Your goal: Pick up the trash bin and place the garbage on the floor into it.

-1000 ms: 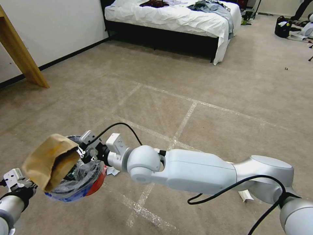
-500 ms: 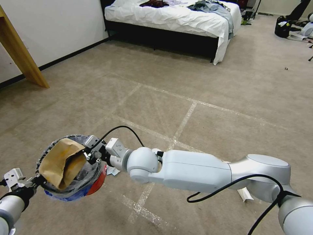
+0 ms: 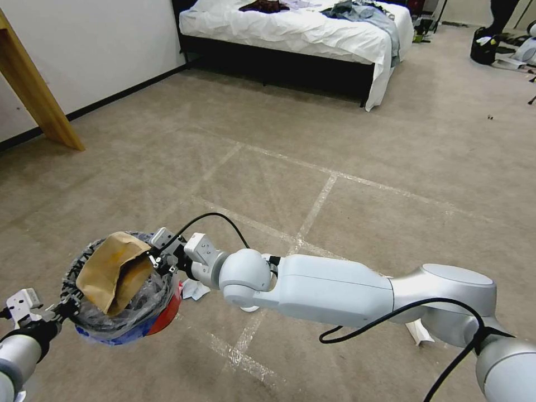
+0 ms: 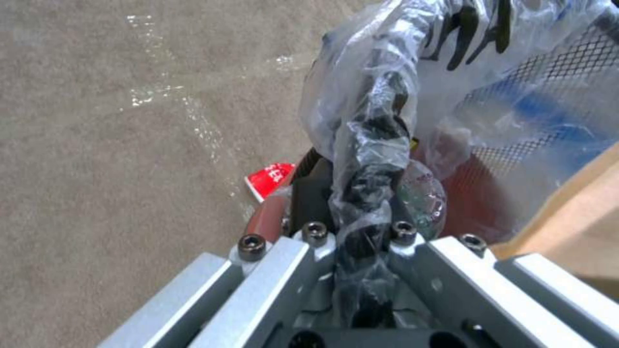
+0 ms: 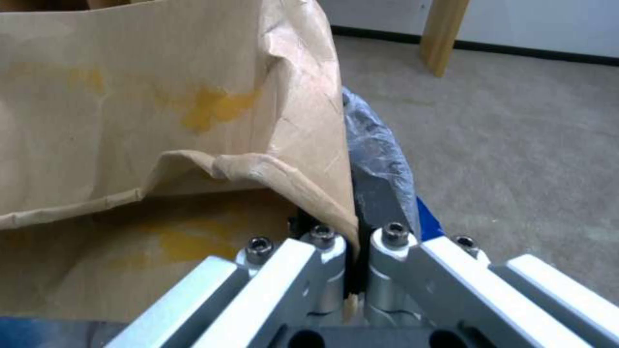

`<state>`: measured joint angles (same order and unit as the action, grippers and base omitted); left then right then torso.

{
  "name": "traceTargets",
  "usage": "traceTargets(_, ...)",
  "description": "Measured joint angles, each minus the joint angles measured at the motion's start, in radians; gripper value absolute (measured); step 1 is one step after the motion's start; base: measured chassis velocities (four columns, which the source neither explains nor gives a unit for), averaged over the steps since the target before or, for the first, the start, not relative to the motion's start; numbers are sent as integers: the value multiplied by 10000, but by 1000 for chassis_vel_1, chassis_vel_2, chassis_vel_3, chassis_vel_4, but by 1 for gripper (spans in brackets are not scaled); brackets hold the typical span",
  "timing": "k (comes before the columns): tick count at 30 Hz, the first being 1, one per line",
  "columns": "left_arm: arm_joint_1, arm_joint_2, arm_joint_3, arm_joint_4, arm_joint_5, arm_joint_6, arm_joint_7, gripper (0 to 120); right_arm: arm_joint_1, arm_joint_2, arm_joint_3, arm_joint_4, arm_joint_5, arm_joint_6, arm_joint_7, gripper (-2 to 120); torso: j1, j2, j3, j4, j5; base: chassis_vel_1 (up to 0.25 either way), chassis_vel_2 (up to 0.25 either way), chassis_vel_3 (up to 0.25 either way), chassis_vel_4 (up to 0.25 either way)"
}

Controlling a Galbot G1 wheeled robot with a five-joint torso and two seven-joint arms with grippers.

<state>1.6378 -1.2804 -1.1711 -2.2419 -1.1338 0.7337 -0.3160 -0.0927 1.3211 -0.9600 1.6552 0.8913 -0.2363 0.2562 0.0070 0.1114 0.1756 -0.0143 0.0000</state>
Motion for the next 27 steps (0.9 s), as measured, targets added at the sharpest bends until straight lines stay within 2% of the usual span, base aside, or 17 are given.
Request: traceTargets(27,-39,-96,24,75,29,-10,23,0,-6,561,-764,-880,-787,222,-77,0,0,1,0,0,0,0,0,0,0)
